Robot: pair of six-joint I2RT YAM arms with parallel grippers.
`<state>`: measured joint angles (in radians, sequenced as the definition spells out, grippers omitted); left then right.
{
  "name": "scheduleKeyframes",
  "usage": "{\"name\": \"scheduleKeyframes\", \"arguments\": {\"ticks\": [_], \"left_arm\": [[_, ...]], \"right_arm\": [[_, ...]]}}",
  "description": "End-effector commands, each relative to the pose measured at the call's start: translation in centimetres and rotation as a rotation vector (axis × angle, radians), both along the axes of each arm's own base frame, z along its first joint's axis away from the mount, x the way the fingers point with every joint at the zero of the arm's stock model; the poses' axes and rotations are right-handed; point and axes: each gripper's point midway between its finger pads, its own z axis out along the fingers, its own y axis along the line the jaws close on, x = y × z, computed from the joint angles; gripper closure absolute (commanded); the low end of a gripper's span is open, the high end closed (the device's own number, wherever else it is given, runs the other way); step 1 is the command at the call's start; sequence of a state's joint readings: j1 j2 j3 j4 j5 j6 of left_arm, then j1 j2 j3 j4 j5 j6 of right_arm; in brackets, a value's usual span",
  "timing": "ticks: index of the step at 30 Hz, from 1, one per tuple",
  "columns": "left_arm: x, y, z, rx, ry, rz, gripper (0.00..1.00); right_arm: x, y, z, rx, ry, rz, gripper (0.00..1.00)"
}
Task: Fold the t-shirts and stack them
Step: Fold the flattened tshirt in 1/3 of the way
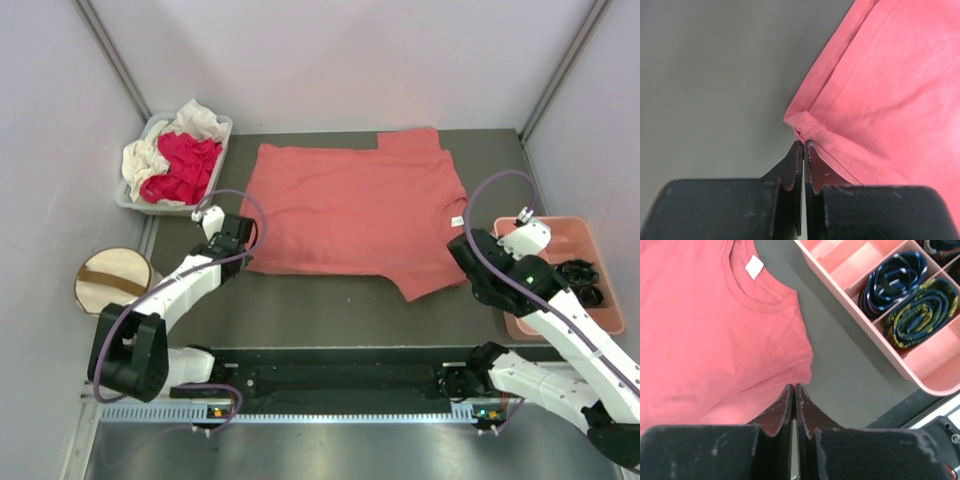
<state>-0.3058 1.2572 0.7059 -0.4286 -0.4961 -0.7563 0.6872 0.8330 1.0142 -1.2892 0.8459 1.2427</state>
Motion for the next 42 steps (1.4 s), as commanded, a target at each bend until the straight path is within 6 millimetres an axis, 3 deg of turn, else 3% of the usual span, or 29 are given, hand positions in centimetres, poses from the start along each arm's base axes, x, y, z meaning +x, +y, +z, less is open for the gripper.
{"name": "scheduleKeyframes", "arguments": {"ticks": [1, 11, 30, 42], "left_arm": [[3.9, 0.3, 2.8, 0.015, -0.128, 0.037, 1.0], [7.6, 0.8, 4.3, 0.024, -0.172, 0.058, 1.0], [11.8, 0.5, 3.4, 0.031, -0.172, 0.077, 1.0], [14.5, 0.3, 4.0, 0.035, -0.198, 0.083, 1.0]], "right_arm": [[3.0, 0.3, 1.0, -0.058, -0.033, 0.044, 1.0], [7.3, 1.5, -0.5, -0.056, -0.012, 0.074, 1.0], [14.7, -0.5, -1.6, -0.065, 0.025, 0.032, 1.0], [19.0, -0.4, -1.6, -0.068, 0.037, 0.039, 1.0]]}}
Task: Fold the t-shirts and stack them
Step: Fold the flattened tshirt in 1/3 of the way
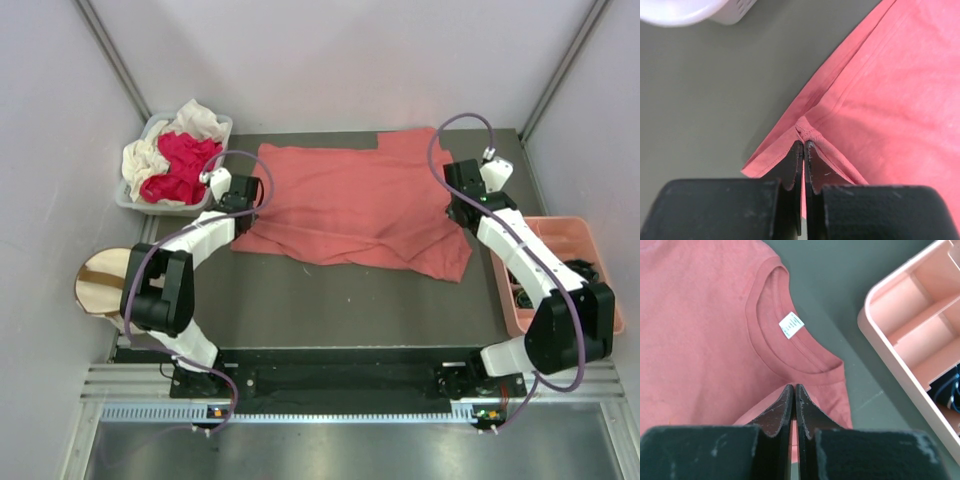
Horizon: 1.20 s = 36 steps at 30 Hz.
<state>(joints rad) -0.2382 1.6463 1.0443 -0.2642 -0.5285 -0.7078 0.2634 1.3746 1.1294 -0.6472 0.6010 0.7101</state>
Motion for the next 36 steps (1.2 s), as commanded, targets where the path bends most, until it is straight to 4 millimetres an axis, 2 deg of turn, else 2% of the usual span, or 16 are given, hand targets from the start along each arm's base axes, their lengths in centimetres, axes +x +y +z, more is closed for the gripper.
{"name": "scheduleKeyframes", "arguments": {"ticks": [1, 6, 16, 28, 36], "left_arm": [[2.8, 0.4, 2.4, 0.012, -0.096, 0.028, 1.0], [3.7, 0.3, 2.1, 0.018, -0.091, 0.025, 1.0], [4.1, 0.5, 0.9, 0.043, -0.06, 0.027, 1.0], [3.9, 1.4, -0.1, 0.057, -0.033, 0.047, 1.0], [4.2, 1.7, -0.5, 0.06, -0.029, 0.056, 1.0]], "right_arm": [[3.1, 0.0, 2.4, 0.013, -0.079, 0.002, 1.0], [4.9, 0.6, 1.4, 0.018, -0.056, 0.013, 1.0], [6.7, 1.2, -1.2, 0.024, -0.003, 0.021, 1.0], [7.8, -0.5, -1.7, 0.018, 0.004, -0.013, 1.0], [8.5, -0.7, -2.3, 0.015, 0.016, -0.013, 1.0]]}}
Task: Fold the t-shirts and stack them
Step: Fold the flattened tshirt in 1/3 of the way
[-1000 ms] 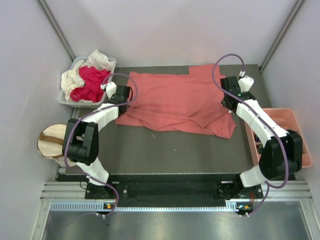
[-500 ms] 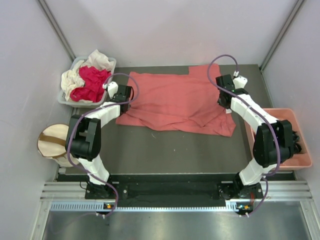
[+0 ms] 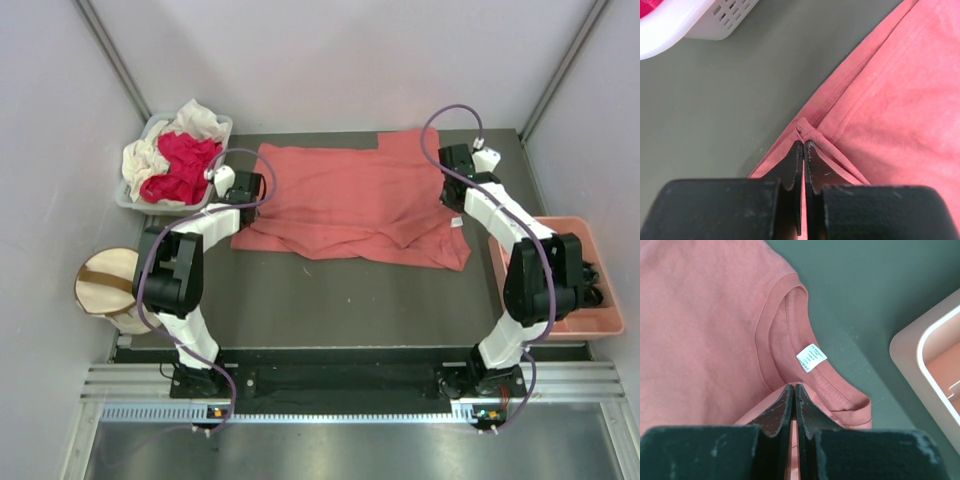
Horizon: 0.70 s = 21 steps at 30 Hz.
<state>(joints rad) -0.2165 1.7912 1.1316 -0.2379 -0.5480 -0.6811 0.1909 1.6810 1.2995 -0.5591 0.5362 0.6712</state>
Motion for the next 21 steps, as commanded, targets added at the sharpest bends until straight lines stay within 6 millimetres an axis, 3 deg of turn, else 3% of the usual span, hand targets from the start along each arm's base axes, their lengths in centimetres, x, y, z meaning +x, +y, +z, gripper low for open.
{"name": "scheduleKeyframes", "arguments": {"ticks": [1, 21], "left_arm": [[1.7, 0.8, 1.6, 0.022, -0.063, 0.036, 1.0], [3.1, 1.0, 1.8, 0.018, -0.077, 0.044, 1.0]], "right_arm": [[1.9, -0.4, 1.6, -0.001, -0.056, -0.006, 1.0], [4.2, -1.1, 0.7, -0.012, -0.037, -0.02, 1.0]]}}
